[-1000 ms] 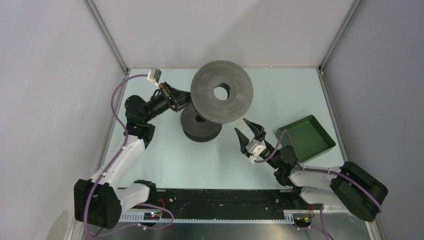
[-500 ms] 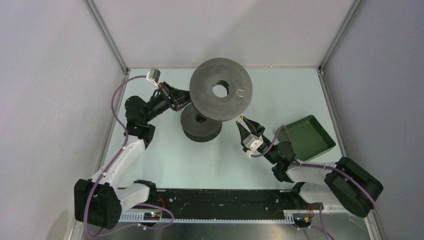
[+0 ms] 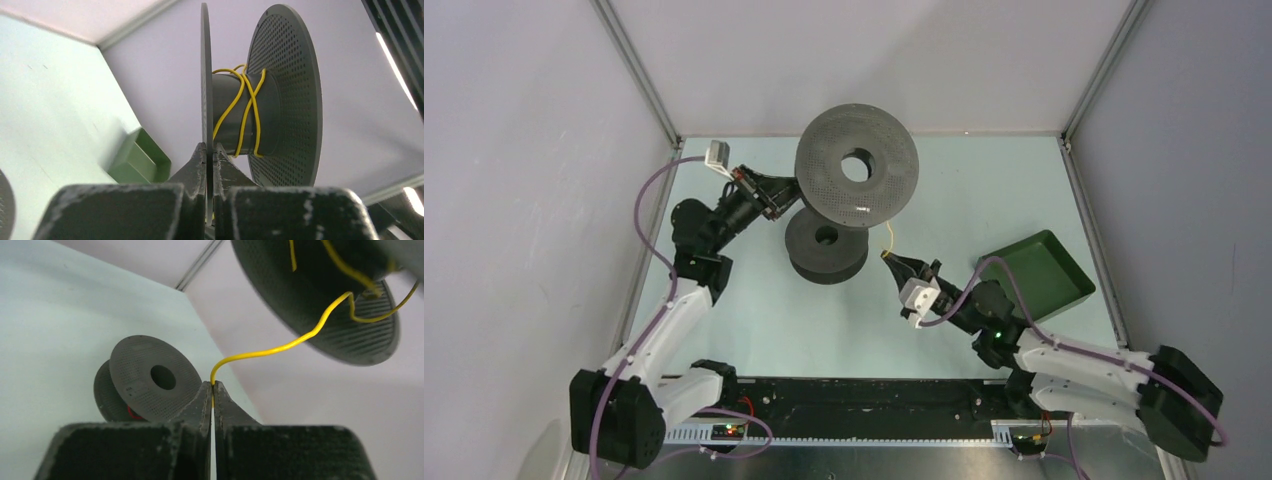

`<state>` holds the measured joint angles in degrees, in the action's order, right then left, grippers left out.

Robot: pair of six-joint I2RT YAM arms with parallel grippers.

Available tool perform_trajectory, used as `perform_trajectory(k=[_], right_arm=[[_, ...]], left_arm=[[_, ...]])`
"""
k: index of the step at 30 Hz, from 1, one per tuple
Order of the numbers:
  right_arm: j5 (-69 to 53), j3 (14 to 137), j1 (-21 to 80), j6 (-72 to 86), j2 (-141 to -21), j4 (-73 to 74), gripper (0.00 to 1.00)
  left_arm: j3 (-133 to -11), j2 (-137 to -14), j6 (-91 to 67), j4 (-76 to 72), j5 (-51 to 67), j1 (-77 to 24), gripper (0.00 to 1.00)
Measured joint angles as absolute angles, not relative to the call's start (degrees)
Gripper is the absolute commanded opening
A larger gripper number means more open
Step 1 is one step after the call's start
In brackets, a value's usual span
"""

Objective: Wrap the cables
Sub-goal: Wrap the cable around the cable reel.

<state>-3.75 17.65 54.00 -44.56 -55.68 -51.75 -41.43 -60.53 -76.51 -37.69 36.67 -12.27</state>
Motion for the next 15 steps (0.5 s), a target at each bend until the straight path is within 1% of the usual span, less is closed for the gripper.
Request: perform_trajectory(k=[3,6,11,15], right_arm=[[-1.02,26.94,57.17,-43.90,-50.70,-33.95,0.00],[2.50,37.52,59.99,-43.07,-50.26,-20.05,0.00],[10.44,52.73,66.22,-42.74,-58.15,-2.13,0.00],[13.15,60.71,68.55,-43.68,-64.60,9.50,0.00]], left_arm=[[-41.43,-57.69,-70.57,-33.78,32.34,-12.25,0.00],[-41.45,-56.34,-64.10,-30.39,28.84,-12.38,0.00],[-41.39,-57.25,-54.74,-22.22,24.34,-12.91,0.00],[-41.04,-58.02,-49.63,-16.60,22.41,-12.99,0.00]])
